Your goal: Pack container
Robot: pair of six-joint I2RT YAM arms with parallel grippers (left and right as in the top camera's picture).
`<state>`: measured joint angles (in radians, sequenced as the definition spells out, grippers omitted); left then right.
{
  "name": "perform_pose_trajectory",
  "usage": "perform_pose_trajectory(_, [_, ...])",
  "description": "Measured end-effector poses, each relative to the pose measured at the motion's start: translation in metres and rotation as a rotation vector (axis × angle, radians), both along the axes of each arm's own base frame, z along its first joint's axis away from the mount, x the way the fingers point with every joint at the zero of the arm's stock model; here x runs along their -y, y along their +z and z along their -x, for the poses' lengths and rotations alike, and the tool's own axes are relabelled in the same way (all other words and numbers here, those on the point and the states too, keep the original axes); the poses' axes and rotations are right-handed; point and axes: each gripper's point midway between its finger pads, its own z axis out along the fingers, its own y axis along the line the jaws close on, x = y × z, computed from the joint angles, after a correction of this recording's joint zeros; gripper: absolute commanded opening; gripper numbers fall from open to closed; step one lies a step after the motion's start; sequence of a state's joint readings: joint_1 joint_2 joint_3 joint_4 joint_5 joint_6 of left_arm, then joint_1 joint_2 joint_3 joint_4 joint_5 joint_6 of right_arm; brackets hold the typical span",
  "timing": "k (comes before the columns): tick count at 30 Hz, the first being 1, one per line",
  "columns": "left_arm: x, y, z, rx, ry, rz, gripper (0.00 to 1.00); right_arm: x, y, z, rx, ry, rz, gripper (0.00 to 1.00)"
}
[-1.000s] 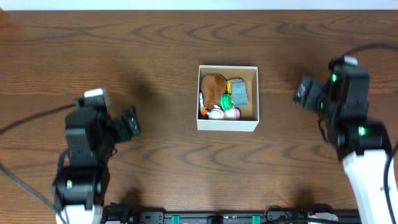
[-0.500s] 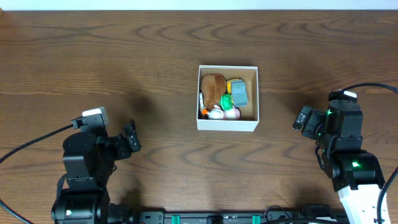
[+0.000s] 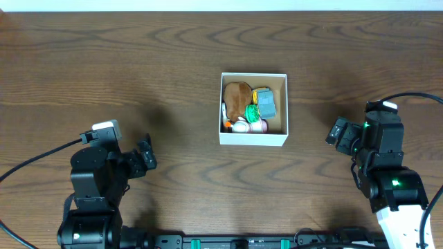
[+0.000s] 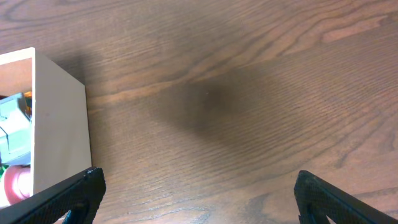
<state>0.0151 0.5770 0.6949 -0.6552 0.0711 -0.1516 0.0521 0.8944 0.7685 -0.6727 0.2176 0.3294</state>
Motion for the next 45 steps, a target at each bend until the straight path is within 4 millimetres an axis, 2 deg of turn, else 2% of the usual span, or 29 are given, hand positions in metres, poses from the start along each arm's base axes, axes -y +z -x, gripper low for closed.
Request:
perform_pose_trajectory(6, [0.0,0.0,0.0,0.0,0.0,0.0,0.98,0.0,-0.004,0.004,-0.023,0.001,0.0,0.99])
perform_pose_trajectory(11, [0.0,0.0,0.0,-0.001,0.0,0.0,0.98,-0.008,0.0,0.002,0.018,0.051,-0.018,0.99])
perform_pose_trajectory(17, [0.0,-0.001,0.0,-0.003,0.0,0.0,0.98,-0.021,0.016,0.013,0.221,0.146,-0.019,0.99])
perform_pose_trajectory(20, [0.0,-0.001,0.0,-0.005,0.0,0.0,0.98,-0.023,0.017,0.02,0.338,0.163,-0.018,0.99])
perform_pose_trajectory(25, [0.0,-0.002,0.0,-0.006,0.0,0.0,0.98,-0.024,0.005,0.026,0.506,0.179,-0.003,0.99])
perform_pose_trajectory(31, [0.0,-0.002,0.0,-0.006,0.0,0.0,0.98,-0.024,-0.01,0.028,0.589,0.185,0.01,0.99])
perform_pose_trajectory(45, [0.0,-0.002,0.0,-0.006,0.0,0.0,0.98,-0.023,-0.016,0.029,0.694,0.232,0.128,0.99])
